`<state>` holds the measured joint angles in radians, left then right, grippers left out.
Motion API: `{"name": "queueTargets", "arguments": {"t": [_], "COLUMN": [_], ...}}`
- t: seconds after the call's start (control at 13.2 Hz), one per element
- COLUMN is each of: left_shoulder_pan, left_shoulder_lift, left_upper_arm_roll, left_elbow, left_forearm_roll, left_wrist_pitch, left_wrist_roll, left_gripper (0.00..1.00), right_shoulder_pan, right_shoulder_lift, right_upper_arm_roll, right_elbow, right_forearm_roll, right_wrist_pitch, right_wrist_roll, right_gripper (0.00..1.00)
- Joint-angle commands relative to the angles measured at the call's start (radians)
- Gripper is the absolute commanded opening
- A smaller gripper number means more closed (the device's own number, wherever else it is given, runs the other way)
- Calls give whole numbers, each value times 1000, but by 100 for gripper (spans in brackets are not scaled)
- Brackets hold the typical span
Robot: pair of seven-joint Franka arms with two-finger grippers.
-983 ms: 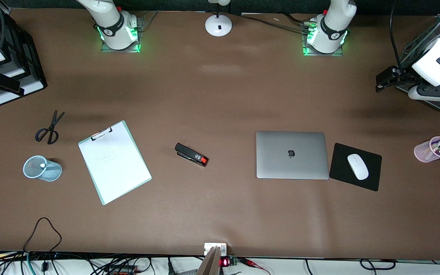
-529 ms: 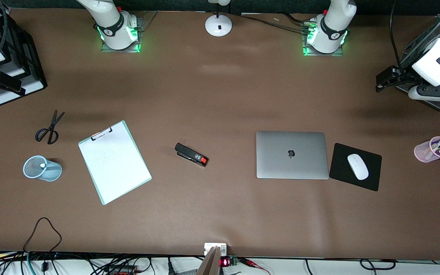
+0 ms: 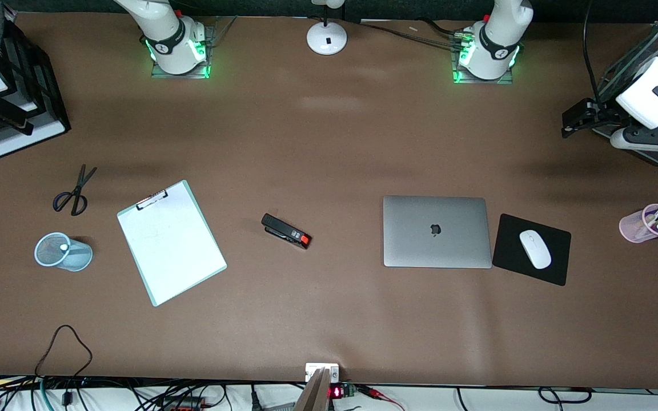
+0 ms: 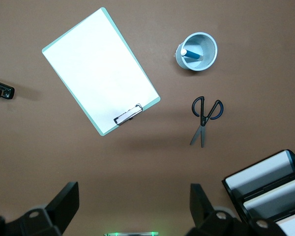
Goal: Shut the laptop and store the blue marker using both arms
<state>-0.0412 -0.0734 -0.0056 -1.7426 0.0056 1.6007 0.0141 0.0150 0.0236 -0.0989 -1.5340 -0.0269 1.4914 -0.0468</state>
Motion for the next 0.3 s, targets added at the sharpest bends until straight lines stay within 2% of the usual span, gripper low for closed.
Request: {"name": "queueTargets", "arguments": {"t": [0.0, 0.23], "left_shoulder_pan": [0, -2], "left_shoulder_lift": [4, 4], "left_upper_arm_roll": [1, 1], "left_elbow": [25, 25], "left_forearm_roll": [2, 2], "left_wrist_pitch": [-22, -22], "left_wrist_roll": [-5, -5], "left_gripper": [100, 100], "right_shoulder_pan": [-3, -4], "right_shoulder_lift": [-24, -24], "right_upper_arm_roll": [4, 2], "right_elbow": [-23, -21], "right_forearm_roll": [4, 4], "right_wrist_pitch": [10, 9], "right_wrist_roll": [11, 12], "right_gripper": [100, 100]}}
